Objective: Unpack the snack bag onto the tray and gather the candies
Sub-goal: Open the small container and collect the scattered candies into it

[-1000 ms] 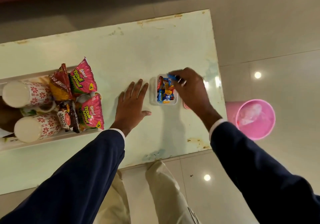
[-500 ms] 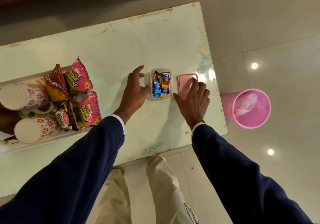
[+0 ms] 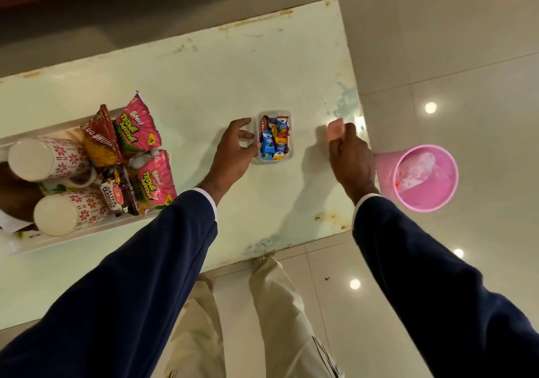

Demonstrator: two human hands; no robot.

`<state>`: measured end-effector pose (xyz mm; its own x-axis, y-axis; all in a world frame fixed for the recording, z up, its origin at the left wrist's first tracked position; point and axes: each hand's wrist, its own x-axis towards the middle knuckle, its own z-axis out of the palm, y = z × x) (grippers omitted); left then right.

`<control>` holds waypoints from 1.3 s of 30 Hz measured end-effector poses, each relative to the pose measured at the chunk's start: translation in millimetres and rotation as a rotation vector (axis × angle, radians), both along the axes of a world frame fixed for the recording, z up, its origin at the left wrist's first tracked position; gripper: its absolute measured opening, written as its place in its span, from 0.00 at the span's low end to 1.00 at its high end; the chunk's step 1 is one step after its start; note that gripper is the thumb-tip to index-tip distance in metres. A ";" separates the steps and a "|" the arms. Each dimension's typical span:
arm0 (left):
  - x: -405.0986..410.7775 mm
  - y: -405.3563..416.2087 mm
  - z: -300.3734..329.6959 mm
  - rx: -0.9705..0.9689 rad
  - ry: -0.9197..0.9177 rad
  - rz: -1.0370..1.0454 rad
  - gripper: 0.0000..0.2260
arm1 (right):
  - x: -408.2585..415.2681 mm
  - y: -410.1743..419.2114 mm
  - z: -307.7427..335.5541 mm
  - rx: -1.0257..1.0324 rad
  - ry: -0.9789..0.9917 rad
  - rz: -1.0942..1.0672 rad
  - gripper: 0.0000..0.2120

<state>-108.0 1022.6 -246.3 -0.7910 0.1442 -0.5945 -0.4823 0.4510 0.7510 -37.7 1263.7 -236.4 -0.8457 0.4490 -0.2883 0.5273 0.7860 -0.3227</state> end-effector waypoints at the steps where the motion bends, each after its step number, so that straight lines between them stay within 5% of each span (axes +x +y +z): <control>1: 0.8 0.2 0.3 0.012 -0.017 0.024 0.21 | -1.9 4.6 2.2 -0.114 0.018 -0.099 0.13; 5: 2.0 2.5 1.7 0.003 -0.027 0.055 0.14 | -12.9 -5.7 12.4 -0.691 0.066 -0.380 0.12; 8: 0.5 5.4 4.1 -0.010 -0.011 0.085 0.13 | -18.5 -28.6 9.8 -0.849 0.072 -0.350 0.19; 15: -4.3 10.7 9.1 -0.106 0.068 0.007 0.16 | -30.5 -58.4 -9.1 -0.582 0.083 -0.328 0.28; 22: -4.5 10.8 12.6 -0.170 0.117 -0.081 0.16 | -44.3 -73.7 -7.2 -0.493 -0.091 -0.043 0.34; 28: -9.0 14.3 12.4 -0.174 0.080 -0.088 0.17 | -45.8 -64.3 -6.2 -0.494 -0.149 -0.006 0.27; 35: -16.1 17.4 9.3 -0.206 0.035 -0.233 0.17 | -50.7 -66.8 0.7 -0.716 -0.176 -0.254 0.23; 39: -19.1 20.3 8.7 -0.244 -0.021 -0.261 0.16 | -52.0 -72.8 12.3 -0.499 -0.152 -0.107 0.24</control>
<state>-127.1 1042.9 -237.6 -0.7334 0.1911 -0.6524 -0.3417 0.7260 0.5968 -89.7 1190.8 -224.1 -0.7344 0.3076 -0.6050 0.6665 0.4954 -0.5572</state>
